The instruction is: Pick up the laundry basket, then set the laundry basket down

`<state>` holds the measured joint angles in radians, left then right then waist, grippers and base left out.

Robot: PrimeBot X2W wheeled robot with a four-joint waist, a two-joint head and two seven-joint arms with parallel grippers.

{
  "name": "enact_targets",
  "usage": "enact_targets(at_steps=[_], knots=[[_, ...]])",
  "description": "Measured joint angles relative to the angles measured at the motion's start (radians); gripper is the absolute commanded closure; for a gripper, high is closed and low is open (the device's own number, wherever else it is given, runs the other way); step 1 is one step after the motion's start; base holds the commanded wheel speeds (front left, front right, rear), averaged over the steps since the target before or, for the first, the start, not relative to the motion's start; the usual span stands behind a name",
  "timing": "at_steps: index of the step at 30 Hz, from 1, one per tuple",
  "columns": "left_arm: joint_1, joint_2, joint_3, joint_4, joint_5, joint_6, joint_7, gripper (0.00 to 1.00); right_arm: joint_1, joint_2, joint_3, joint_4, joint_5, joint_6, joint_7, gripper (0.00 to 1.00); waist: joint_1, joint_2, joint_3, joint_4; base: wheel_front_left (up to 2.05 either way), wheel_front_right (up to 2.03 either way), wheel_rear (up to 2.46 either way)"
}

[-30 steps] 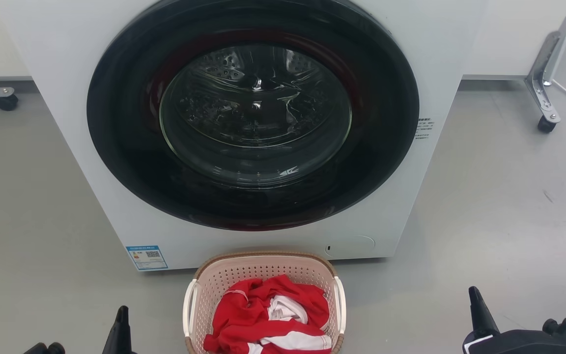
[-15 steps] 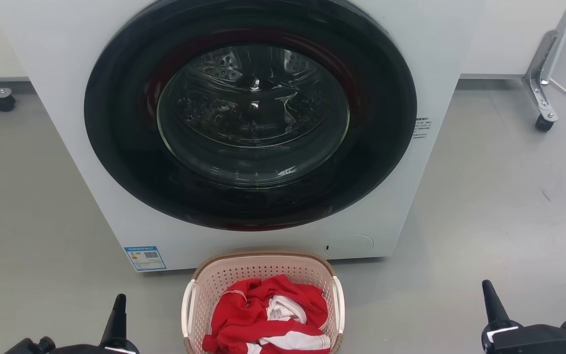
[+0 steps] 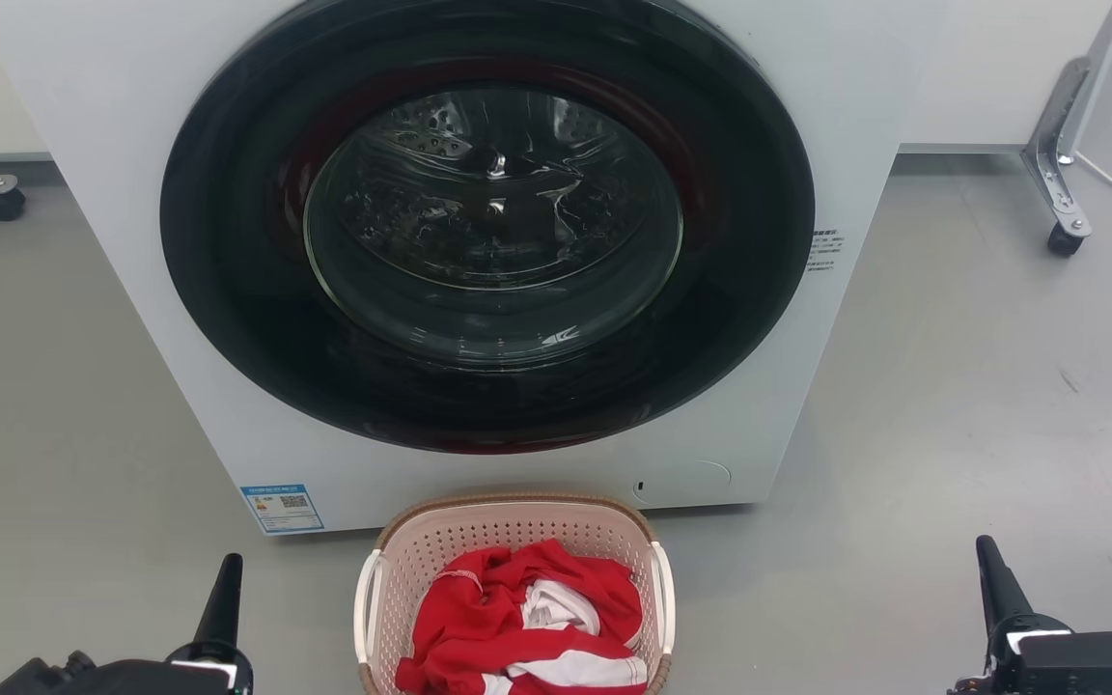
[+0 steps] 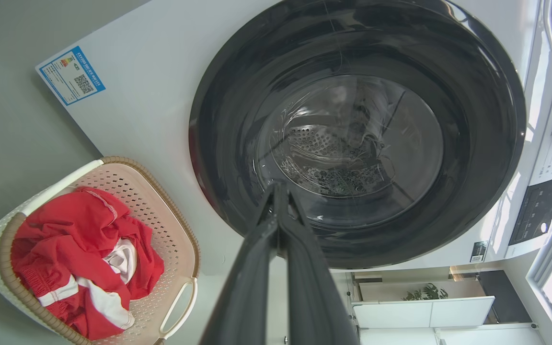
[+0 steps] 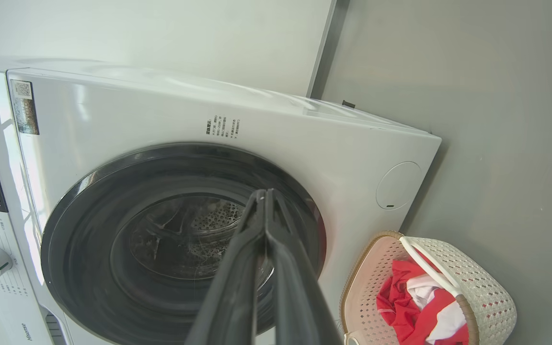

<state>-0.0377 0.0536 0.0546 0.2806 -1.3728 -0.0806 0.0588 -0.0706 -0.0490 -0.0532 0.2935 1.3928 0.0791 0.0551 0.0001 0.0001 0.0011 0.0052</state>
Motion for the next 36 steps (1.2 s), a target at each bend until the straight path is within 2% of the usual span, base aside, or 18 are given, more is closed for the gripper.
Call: enact_targets(at_steps=[17, 36], knots=[[-0.043, -0.01, 0.036, 0.014, -0.222, -0.043, 0.055, 1.0, -0.02, 0.005, -0.079, 0.005, 0.203, 0.041, 0.058, 1.0, 0.0, 0.0, 0.001, -0.005, 0.0, 0.0, 0.0], [-0.043, -0.011, 0.036, 0.015, -0.228, -0.043, 0.055, 1.0, -0.021, 0.005, -0.08, 0.005, 0.203, 0.041, 0.058, 1.0, -0.0001, 0.0, 0.001, -0.005, 0.0, 0.0, 0.0]])
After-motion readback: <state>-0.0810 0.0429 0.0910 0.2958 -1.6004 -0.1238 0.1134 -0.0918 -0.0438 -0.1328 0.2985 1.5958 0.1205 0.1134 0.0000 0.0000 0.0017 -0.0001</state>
